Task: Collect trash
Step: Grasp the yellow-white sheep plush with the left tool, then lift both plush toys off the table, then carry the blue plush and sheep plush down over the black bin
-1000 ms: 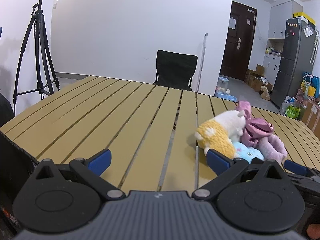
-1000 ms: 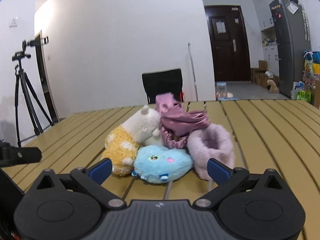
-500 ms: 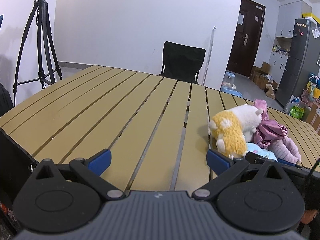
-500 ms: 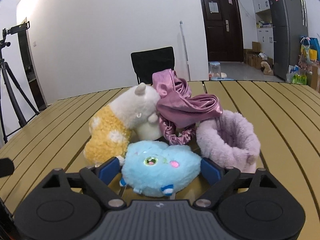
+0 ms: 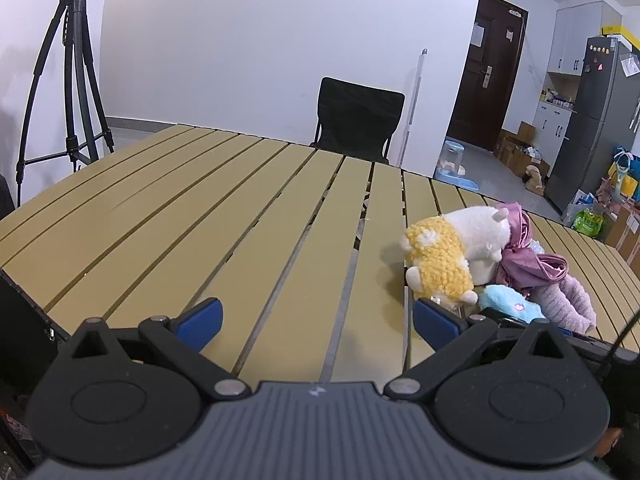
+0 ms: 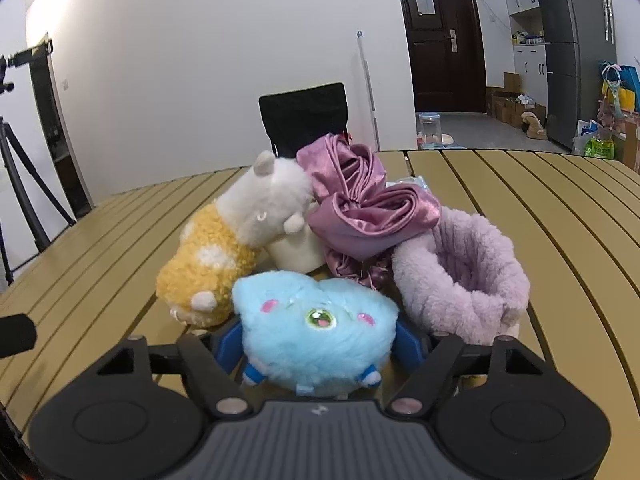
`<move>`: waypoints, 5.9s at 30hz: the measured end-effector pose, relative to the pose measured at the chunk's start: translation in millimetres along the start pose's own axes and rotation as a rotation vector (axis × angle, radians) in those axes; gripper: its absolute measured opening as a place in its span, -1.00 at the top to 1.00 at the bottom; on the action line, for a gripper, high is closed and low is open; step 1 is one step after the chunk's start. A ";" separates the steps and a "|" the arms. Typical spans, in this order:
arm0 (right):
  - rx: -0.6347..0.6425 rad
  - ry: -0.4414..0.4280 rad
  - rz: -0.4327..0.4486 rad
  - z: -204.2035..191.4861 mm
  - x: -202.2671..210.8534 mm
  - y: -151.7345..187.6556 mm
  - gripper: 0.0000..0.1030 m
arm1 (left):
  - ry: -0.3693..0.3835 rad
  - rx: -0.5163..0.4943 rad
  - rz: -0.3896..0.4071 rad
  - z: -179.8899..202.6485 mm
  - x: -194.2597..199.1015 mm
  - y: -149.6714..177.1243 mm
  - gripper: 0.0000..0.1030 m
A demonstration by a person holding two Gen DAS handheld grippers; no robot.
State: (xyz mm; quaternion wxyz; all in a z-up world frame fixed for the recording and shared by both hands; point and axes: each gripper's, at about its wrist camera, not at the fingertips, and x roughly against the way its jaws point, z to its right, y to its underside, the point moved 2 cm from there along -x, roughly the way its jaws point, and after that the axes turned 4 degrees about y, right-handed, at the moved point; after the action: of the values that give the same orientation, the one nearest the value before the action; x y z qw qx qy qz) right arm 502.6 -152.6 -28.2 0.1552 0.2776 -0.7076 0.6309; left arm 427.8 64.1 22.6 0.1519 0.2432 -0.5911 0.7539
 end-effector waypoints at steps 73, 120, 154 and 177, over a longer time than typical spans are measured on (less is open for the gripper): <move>-0.133 0.178 0.240 137.0 72.2 1.7 -0.39 | 0.101 -0.036 0.000 75.8 -85.2 -10.7 -0.07; -0.056 0.053 0.218 72.3 198.3 131.1 -0.39 | 0.202 0.020 0.093 7.7 103.7 69.2 -0.07; 0.136 -0.011 -0.026 12.8 211.7 229.4 -0.39 | 0.133 -0.064 -0.050 -46.7 153.8 172.5 -0.07; 0.164 0.042 -0.338 8.9 166.4 298.7 -0.39 | 0.013 -0.029 -0.246 -93.1 115.8 216.6 -0.07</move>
State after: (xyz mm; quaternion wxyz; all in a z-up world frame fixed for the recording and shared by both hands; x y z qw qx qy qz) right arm 195.2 -179.3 -175.7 0.2504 0.3913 -0.5936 0.6572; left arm 201.8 92.0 -108.2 0.2508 0.3067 -0.5666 0.7225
